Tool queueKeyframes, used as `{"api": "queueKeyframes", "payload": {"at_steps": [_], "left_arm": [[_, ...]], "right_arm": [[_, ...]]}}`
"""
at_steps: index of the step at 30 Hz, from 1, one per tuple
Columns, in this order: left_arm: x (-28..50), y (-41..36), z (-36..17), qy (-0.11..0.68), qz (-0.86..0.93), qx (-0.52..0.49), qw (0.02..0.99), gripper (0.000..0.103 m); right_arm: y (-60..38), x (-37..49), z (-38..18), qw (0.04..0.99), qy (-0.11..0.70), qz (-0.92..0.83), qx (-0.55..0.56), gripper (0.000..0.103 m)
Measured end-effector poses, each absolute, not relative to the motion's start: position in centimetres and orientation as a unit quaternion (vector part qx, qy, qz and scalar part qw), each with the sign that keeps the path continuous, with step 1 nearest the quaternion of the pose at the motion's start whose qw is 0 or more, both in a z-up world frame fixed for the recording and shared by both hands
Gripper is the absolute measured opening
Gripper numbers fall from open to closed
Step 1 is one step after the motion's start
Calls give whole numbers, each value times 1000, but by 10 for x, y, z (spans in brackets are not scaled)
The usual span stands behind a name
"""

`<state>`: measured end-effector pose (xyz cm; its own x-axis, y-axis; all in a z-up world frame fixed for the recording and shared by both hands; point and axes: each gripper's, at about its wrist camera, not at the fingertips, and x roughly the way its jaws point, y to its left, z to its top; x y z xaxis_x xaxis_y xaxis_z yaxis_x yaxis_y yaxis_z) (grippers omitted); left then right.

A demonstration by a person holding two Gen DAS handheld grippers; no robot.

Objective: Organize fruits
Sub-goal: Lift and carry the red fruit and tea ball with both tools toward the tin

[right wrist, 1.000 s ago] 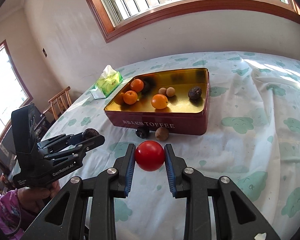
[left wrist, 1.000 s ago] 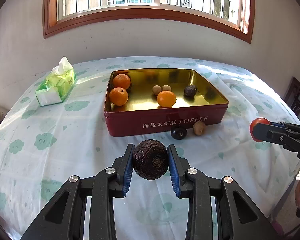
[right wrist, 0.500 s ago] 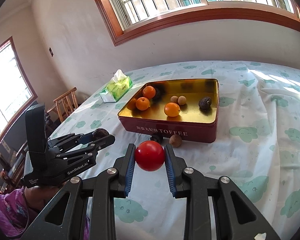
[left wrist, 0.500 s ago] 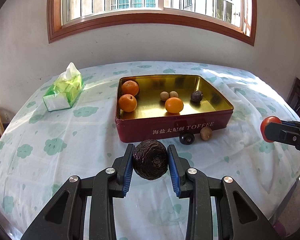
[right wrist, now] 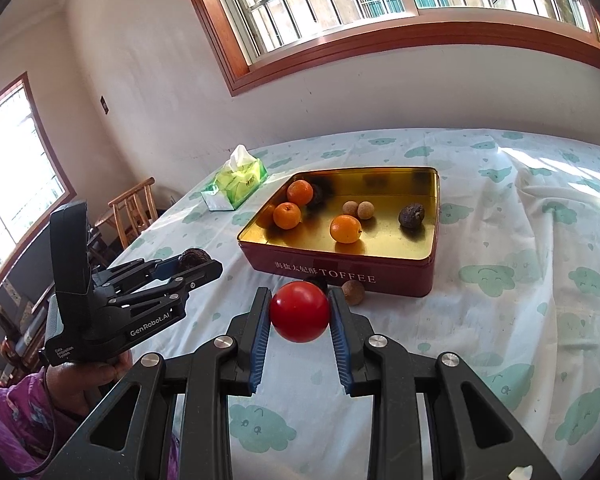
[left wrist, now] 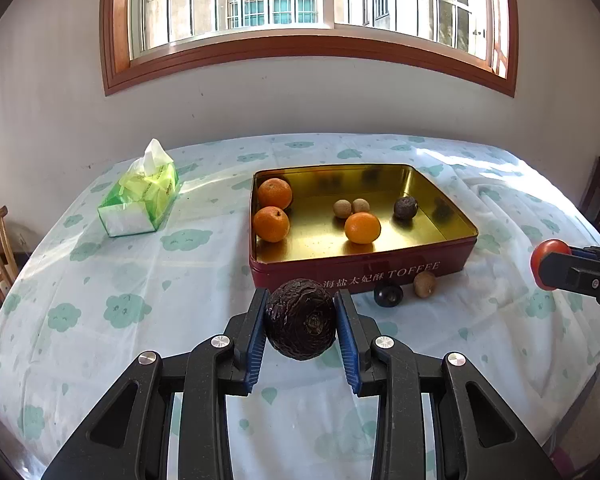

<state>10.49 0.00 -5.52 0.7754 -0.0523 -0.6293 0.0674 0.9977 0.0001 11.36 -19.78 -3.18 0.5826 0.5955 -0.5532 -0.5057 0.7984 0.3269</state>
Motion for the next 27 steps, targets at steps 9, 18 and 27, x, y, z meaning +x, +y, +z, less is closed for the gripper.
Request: {"api": "queueKeyframes", "payload": {"at_steps": [9, 18, 27], "left_arm": [[111, 1, -50, 331, -28, 16, 943, 34], [119, -1, -44, 326, -28, 20, 945, 34], [129, -2, -42, 326, -28, 20, 945, 34]], "right_arm": [[-198, 119, -24, 889, 328, 312, 63, 27], [-195, 127, -16, 892, 319, 315, 58, 27], [-193, 133, -15, 892, 318, 315, 59, 27]]}}
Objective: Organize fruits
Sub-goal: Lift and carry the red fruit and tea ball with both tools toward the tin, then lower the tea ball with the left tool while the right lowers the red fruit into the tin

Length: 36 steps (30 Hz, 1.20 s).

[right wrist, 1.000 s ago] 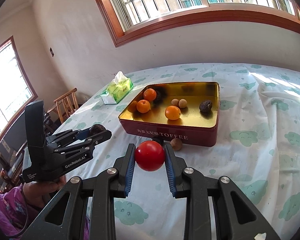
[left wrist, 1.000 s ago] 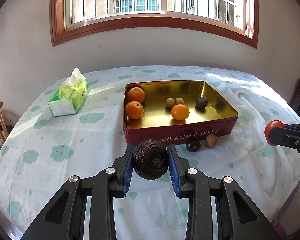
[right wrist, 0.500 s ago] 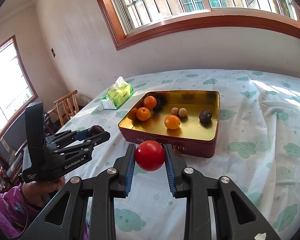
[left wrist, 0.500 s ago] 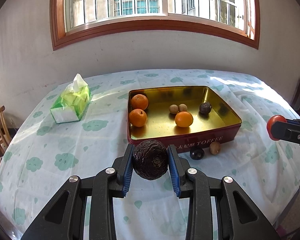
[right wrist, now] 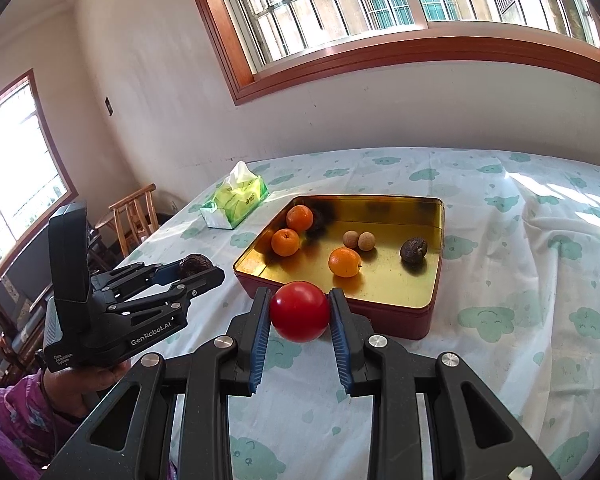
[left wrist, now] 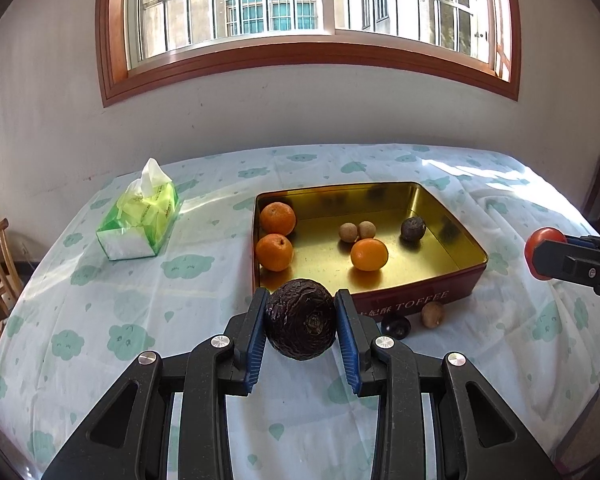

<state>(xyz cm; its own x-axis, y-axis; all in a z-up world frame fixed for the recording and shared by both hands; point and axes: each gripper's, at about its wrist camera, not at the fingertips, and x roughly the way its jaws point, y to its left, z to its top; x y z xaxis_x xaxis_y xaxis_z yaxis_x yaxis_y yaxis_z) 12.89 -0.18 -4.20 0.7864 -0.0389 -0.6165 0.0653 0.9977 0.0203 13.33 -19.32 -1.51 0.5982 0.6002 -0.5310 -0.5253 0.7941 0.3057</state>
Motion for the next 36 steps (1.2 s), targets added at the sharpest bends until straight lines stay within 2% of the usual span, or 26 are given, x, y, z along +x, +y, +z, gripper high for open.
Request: {"api": "queueKeyframes", "payload": {"at_steps": [36], "left_arm": [[193, -2, -46, 333, -18, 31, 942, 34]], "right_arm": [[-181, 195, -26, 888, 324, 318, 71, 27]]}}
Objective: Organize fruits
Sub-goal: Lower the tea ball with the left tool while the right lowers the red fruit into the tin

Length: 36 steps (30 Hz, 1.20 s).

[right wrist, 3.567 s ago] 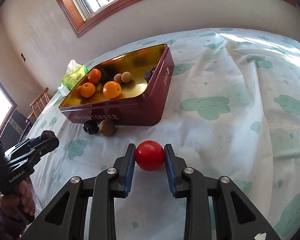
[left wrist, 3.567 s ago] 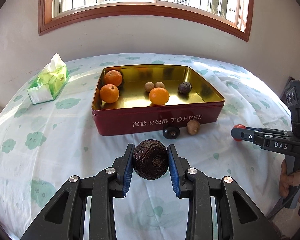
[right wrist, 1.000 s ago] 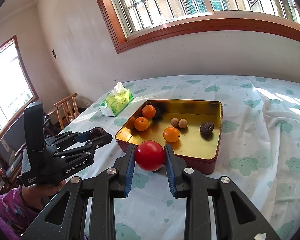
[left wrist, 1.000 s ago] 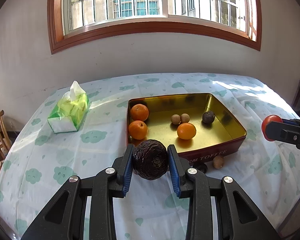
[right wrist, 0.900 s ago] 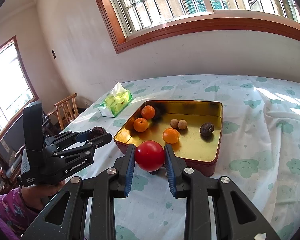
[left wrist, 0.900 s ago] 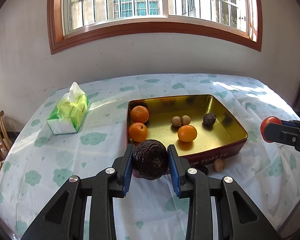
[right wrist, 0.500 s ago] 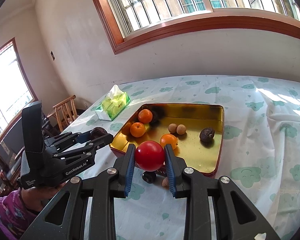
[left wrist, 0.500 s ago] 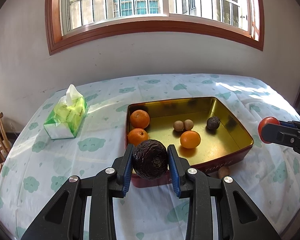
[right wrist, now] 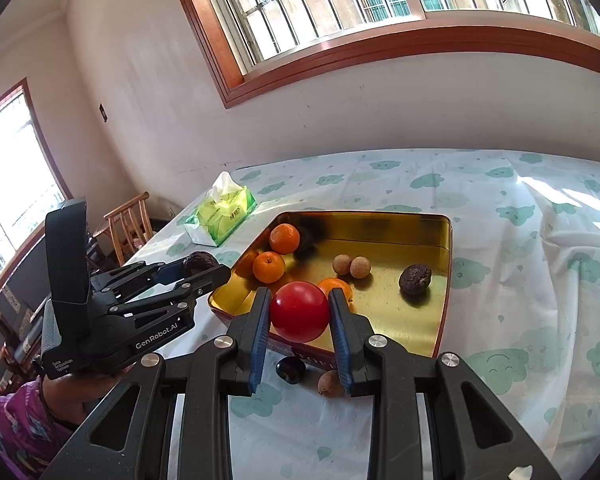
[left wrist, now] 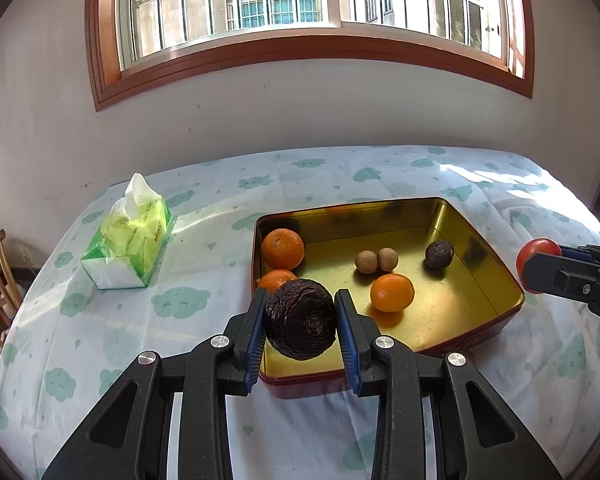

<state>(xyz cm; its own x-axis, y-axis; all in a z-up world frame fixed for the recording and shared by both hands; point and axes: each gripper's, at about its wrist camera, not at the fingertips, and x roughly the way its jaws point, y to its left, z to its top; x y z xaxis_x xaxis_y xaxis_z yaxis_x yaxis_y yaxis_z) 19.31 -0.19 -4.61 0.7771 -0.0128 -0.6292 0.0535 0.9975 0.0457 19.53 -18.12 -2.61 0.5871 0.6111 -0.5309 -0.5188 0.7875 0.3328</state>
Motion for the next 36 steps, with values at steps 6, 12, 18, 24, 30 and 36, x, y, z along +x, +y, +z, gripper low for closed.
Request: {"api": "queueKeyframes", "payload": {"at_steps": [6, 12, 18, 24, 30, 36], "left_arm": [[202, -3, -50, 337, -18, 35, 941, 34], [209, -2, -53, 339, -19, 38, 940, 34], [216, -1, -54, 341, -18, 40, 939, 34], [221, 0, -55, 343, -17, 42, 938, 34], [229, 0, -59, 347, -17, 46, 937, 34], [238, -1, -61, 350, -17, 48, 935, 34]], "right_arm": [[-179, 205, -30, 887, 328, 318, 72, 27], [-178, 211, -33, 885, 331, 318, 72, 27], [-176, 218, -36, 884, 335, 318, 73, 27], [-175, 223, -40, 883, 338, 317, 73, 27], [-174, 231, -44, 882, 342, 316, 75, 27], [-173, 238, -47, 881, 345, 315, 75, 27]]}}
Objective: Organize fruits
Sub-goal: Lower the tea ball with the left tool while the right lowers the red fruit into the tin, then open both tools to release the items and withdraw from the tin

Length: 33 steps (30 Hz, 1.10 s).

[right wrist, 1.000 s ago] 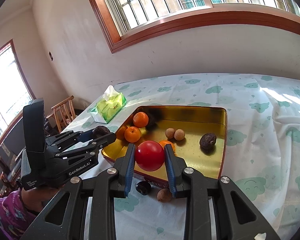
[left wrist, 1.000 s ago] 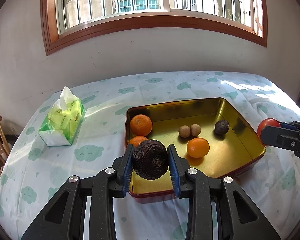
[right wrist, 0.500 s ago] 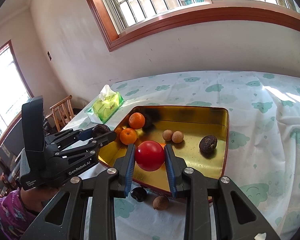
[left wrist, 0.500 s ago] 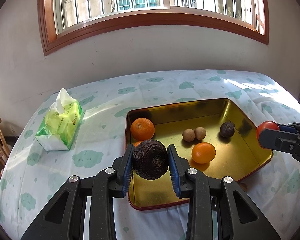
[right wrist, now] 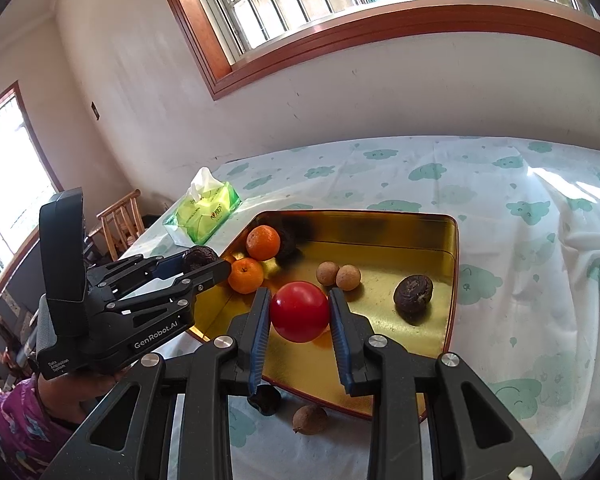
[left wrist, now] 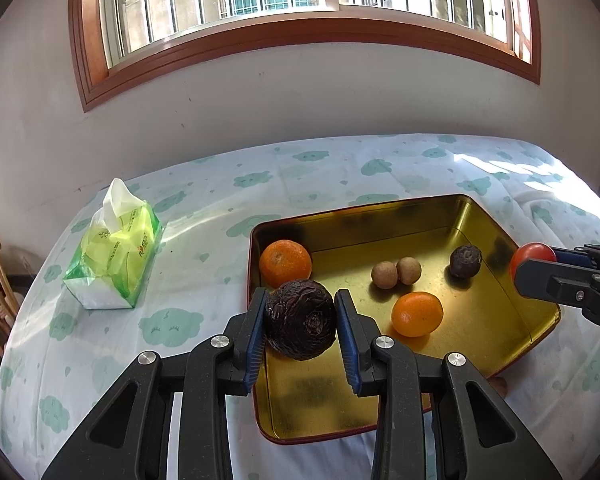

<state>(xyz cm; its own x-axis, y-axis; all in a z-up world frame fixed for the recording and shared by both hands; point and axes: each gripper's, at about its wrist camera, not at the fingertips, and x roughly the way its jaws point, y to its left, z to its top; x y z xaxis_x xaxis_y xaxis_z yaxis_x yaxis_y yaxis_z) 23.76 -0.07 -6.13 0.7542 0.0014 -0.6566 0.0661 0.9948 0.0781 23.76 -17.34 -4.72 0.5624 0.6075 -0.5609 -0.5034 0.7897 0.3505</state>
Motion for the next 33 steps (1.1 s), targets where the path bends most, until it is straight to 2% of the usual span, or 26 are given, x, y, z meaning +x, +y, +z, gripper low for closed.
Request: {"api": "queueKeyframes", "payload": {"at_steps": [27, 28, 30, 33], "left_arm": [[279, 1, -79, 365, -14, 60, 929, 35], [280, 1, -80, 366, -13, 60, 929, 37], [283, 0, -81, 367, -13, 60, 928, 50], [284, -4, -83, 365, -19, 67, 928, 57]], "right_arm": [[-164, 285, -70, 873, 365, 312, 81, 29], [-163, 287, -71, 873, 365, 312, 80, 30], [-163, 291, -72, 874, 363, 311, 82, 30], [-165, 294, -72, 876, 358, 311, 88, 30]]}}
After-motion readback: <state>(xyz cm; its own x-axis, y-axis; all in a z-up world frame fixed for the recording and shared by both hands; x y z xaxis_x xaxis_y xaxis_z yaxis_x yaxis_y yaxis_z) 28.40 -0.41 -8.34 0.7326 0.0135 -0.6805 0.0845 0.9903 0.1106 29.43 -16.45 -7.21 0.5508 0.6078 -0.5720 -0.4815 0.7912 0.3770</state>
